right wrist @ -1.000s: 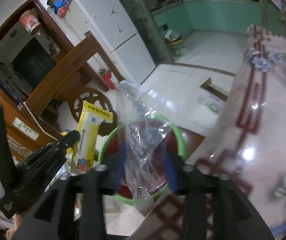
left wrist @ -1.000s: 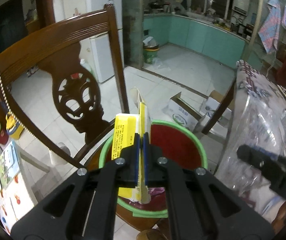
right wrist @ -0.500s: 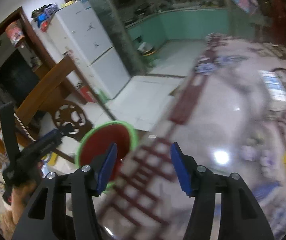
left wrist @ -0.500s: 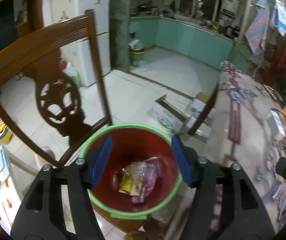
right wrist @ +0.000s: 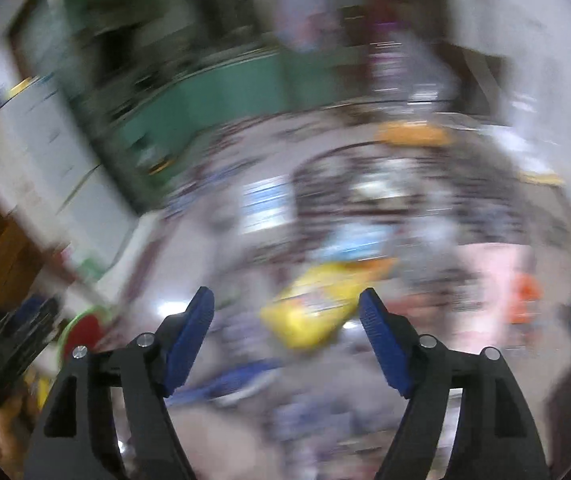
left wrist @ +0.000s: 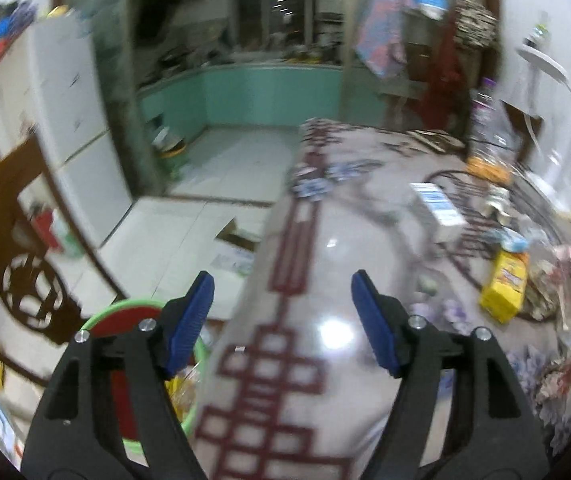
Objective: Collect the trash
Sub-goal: 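Grasp the pink carton with the right tool while the left tool grasps the yellow iced-tea carton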
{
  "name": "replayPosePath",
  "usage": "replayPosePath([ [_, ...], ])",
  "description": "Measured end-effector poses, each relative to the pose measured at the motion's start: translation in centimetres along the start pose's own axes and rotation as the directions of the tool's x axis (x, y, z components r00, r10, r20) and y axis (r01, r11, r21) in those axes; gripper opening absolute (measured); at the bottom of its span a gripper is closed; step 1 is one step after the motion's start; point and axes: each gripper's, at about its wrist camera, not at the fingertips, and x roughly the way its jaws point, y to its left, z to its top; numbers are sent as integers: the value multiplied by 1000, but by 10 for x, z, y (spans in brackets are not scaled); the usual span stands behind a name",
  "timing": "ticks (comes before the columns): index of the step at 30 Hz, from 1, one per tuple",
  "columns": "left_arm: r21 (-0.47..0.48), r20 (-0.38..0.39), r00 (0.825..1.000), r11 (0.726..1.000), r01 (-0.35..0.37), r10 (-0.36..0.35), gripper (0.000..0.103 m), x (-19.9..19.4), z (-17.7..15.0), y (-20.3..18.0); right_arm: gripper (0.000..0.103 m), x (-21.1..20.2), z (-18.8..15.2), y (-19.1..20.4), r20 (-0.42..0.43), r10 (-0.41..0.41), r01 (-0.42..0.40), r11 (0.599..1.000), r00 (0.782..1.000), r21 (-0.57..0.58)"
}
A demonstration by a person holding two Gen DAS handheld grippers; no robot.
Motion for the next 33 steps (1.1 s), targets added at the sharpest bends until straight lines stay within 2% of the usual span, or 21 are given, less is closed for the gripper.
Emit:
replayPosePath([
  [2, 26, 0, 1000, 999, 29, -29, 72, 1, 1, -17, 73, 0, 0, -43, -4, -93, 93, 992, 996, 90],
  [3, 27, -13, 998, 998, 61, -61, 72, 3, 1, -26, 73, 4, -5, -69, -32, -111, 115, 980, 993, 162],
  [6, -17, -65, 986, 988, 151, -152, 72, 10, -1, -41, 73, 16, -22, -119, -106, -88, 118, 938, 990, 325],
  [8, -18, -76, 983, 986, 165, -165, 72, 14, -1, -54, 73, 32, -34, -144, -164, -67, 128, 911, 984, 392],
  [11, 16, -79, 981, 984, 177, -176, 72, 16, -1, -76, 72, 48, -47, -163, -213, 27, 80, 874, 977, 479],
  [15, 91, -119, 973, 973, 211, -200, 72, 23, -8, -104, 72, 63, -43, -167, -224, 38, 80, 867, 974, 493],
  [17, 93, -156, 961, 966, 242, -226, 72, 27, -13, -112, 57, 79, -45, -169, -251, 76, 66, 857, 965, 512],
  [18, 103, -179, 957, 963, 251, -230, 72, 32, -16, -118, 50, 84, -47, -168, -246, 126, 28, 841, 961, 540],
  [20, 141, -208, 952, 957, 255, -223, 72, 40, -18, -133, 48, 80, -47, -167, -209, 163, -18, 826, 964, 563],
  [23, 203, -229, 947, 940, 274, -226, 72, 49, -16, -158, 47, 61, -37, -161, -121, 167, -79, 844, 978, 530],
  [27, 342, -225, 945, 889, 304, -237, 77, 61, -14, -207, 48, 33, -29, -153, -32, 161, -124, 862, 986, 491],
  [29, 383, -248, 940, 868, 316, -234, 77, 72, -14, -226, 48, 25, -30, -154, -4, 180, -153, 852, 984, 501],
  [33, 414, -306, 932, 855, 313, -193, 77, 99, -18, -258, 48, 23, -35, -157, 5, 224, -192, 826, 975, 530],
])
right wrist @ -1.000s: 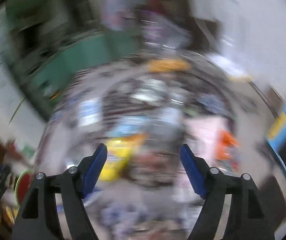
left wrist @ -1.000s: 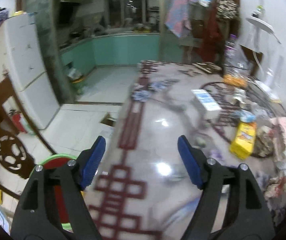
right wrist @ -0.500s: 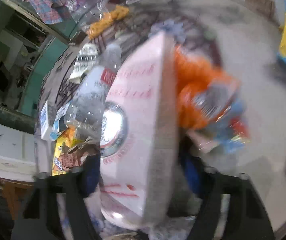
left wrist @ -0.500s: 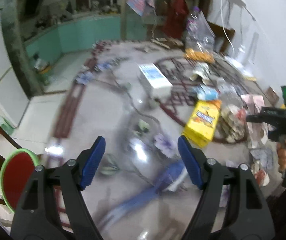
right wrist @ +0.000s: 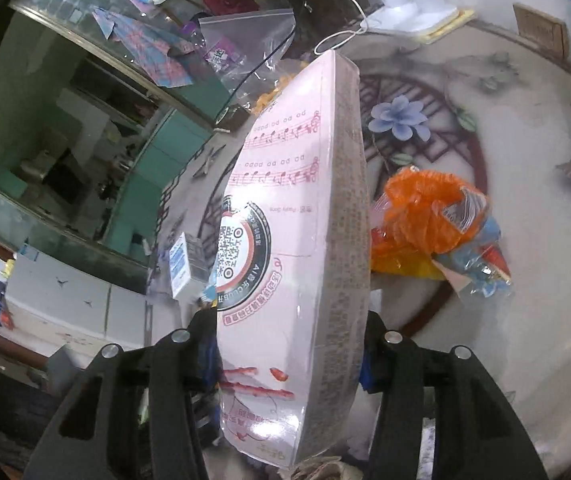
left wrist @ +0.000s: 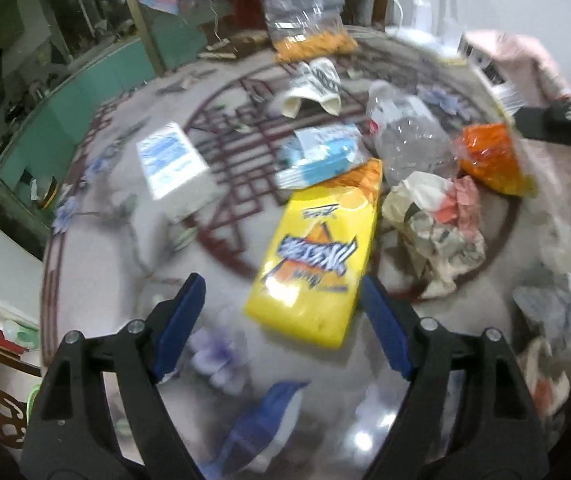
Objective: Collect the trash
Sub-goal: 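Grasp the pink carton with the right tool while the left tool grasps the yellow iced-tea carton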
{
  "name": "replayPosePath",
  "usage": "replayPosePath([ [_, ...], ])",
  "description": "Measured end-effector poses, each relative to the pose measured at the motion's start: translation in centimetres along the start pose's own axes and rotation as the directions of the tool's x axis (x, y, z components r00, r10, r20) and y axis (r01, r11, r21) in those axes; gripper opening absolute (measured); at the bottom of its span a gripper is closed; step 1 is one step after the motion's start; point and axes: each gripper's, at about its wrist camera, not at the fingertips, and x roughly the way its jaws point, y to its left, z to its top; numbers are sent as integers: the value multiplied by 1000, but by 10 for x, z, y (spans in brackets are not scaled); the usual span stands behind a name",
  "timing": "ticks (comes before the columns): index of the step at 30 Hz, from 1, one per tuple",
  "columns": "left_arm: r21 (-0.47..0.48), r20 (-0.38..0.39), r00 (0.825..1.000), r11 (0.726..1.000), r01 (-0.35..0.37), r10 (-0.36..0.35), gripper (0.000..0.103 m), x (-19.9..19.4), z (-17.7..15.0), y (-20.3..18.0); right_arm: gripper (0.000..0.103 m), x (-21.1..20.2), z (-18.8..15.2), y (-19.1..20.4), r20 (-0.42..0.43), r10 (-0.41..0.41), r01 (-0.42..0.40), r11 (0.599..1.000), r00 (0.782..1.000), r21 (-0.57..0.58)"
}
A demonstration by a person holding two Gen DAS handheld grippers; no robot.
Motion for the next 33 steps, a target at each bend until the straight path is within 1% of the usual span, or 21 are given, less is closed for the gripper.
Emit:
replayPosePath([
  [5, 7, -57, 998, 1000, 14, -14, 77, 28, 15, -10, 49, -1, 0, 7, -5, 38, -38, 999, 999, -10],
  [9, -10, -77, 996, 999, 32, -33, 77, 38, 23, -12, 49, 5, 4, 13, -13, 22, -22, 999, 1000, -36],
  [12, -55, -95, 993, 996, 64, -69, 68, 43, 25, -7, 49, 9, 5, 12, -25, 26, -27, 999, 999, -32],
  [14, -74, -90, 993, 995, 66, -72, 62, 42, 24, -5, 49, 10, 7, 14, -23, 20, -21, 999, 1000, -43],
  [15, -77, -87, 994, 995, 66, -72, 57, 40, 23, -3, 49, 10, 7, 17, -22, 14, -15, 998, 1000, -56],
  [17, -87, -83, 994, 994, 70, -78, 57, 36, 20, 0, 49, 11, 6, 21, -24, 3, -5, 997, 1000, -81],
  [21, -120, -44, 994, 989, 89, -95, 56, 14, 11, 14, 49, 12, 3, 25, -20, -11, 8, 993, 1000, -115],
  [24, -154, 4, 996, 984, 91, -91, 56, -13, 0, 33, 49, 11, 0, 29, -16, -14, 11, 991, 1000, -134],
  [28, -205, 48, 996, 975, 87, -79, 56, -52, -24, 59, 49, 11, -5, 39, -15, -10, 7, 985, 1000, -172],
  [30, -244, 82, 994, 965, 95, -77, 56, -73, -35, 70, 49, 11, -8, 43, -11, -18, 15, 980, 1000, -200],
  [31, -265, 105, 992, 959, 98, -72, 56, -83, -40, 76, 49, 11, -11, 47, -7, -24, 22, 976, 1000, -219],
  [33, -309, 166, 986, 948, 76, -25, 57, -105, -52, 86, 49, 10, -17, 55, 3, -34, 34, 965, 999, -260],
])
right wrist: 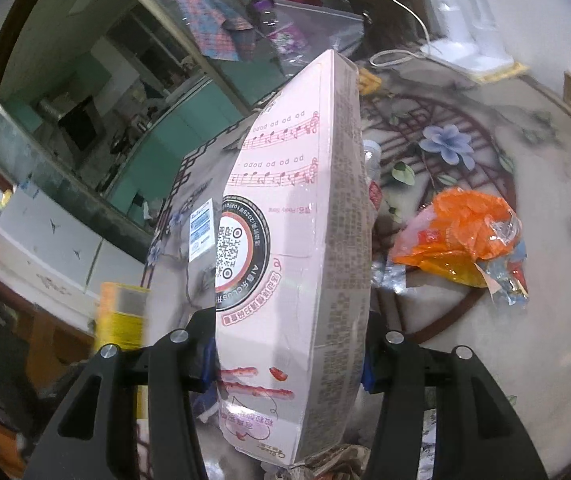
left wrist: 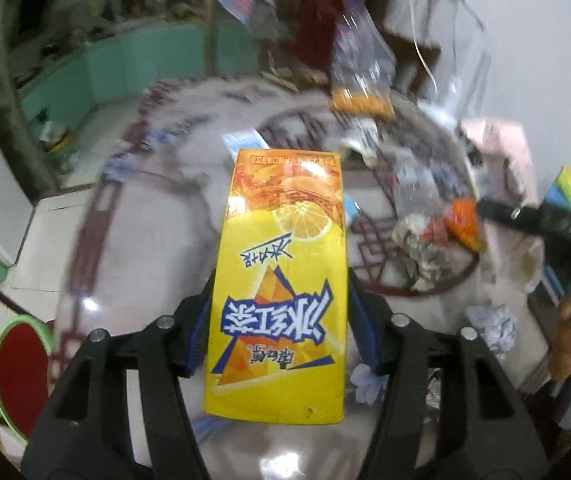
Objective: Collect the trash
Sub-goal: 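Grasp the pink carton with the right tool while the left tool grasps the yellow iced-tea carton, then lift both held cartons off the table toward the red bucket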
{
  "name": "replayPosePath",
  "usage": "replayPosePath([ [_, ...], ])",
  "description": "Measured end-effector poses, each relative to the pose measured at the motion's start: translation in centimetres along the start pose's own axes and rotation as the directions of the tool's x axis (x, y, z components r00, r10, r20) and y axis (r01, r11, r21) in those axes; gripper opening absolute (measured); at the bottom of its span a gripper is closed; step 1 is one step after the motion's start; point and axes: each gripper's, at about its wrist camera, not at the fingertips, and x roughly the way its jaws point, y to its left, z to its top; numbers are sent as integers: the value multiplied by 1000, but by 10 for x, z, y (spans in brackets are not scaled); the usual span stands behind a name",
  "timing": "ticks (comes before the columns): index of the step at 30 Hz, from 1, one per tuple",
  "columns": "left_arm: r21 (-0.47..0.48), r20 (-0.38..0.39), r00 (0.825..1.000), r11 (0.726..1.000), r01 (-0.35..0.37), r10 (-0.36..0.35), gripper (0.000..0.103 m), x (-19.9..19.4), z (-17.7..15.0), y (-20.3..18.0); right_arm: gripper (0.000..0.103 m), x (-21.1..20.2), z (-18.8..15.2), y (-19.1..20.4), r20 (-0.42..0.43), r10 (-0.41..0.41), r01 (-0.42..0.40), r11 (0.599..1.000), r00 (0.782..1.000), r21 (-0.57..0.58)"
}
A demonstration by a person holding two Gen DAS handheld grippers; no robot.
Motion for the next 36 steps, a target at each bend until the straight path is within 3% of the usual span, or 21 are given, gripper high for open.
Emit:
replayPosePath([
  [7, -10, 113, 986, 992, -125, 125, 57, -26, -6, 16, 49, 4, -12, 27, 20, -26, 29, 991, 999, -132],
  [24, -71, 217, 962, 985, -155, 167, 57, -58, -4, 56, 49, 7, -25, 61, 142, -142, 176, 950, 980, -259],
  [36, -123, 246, 953, 981, -153, 179, 57, -75, -8, 80, 49, 17, -51, 102, 104, -96, 123, 945, 990, -304],
])
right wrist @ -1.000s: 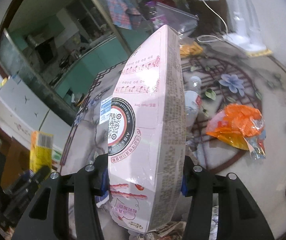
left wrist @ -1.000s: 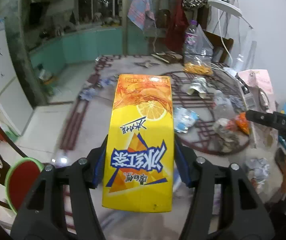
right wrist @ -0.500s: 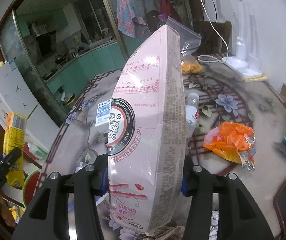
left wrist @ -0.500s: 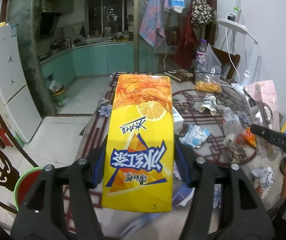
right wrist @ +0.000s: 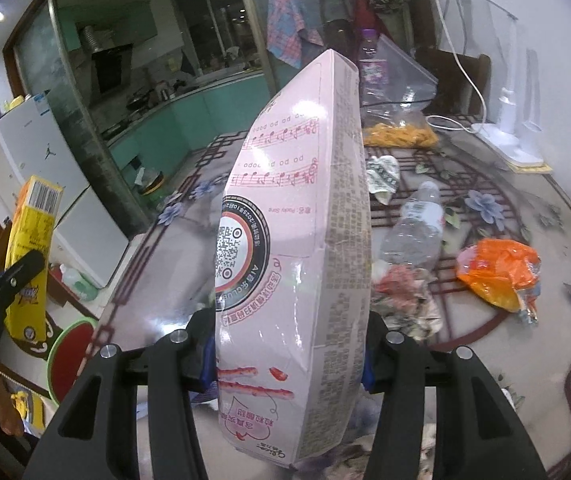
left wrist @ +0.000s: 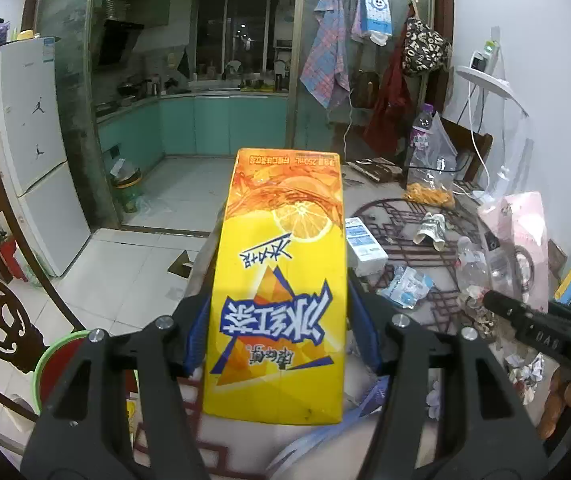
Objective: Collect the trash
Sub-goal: 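Lift both held cartons off the table toward the red bucket, then hold both cartons over the red bucket and open both tools to drop them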
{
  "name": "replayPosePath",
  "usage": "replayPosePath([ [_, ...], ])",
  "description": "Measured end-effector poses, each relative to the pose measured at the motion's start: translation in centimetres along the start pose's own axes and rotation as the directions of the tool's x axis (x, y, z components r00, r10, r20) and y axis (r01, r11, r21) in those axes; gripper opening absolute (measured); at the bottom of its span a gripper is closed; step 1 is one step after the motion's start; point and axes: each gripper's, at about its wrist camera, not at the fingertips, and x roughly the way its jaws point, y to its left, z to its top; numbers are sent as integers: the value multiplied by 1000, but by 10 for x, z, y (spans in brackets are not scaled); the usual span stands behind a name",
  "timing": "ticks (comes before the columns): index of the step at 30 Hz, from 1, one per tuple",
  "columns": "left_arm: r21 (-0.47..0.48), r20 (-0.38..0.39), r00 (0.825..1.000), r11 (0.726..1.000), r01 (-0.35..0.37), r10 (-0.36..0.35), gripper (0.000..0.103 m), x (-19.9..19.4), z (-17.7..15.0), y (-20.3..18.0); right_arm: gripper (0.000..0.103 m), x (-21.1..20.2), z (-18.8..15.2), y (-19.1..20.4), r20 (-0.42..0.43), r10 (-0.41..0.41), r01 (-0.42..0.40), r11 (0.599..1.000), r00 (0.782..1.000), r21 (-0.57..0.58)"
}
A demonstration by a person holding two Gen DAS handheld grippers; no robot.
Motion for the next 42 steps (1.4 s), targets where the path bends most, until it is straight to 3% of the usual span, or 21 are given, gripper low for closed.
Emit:
replayPosePath([
  [9, -38, 1, 999, 999, -35, 35, 57, -4, -2, 25, 49, 3, -1, 39, -9, 45, -45, 997, 999, -62],
  [23, -134, -38, 987, 978, -161, 157, 57, -7, -13, 95, 49, 28, -16, 105, -68, 136, -145, 978, 988, -150],
  [42, -202, -89, 972, 951, -233, 219, 57, -13, -33, 147, 49, 55, -32, 167, -140, 211, -238, 947, 967, -214],
])
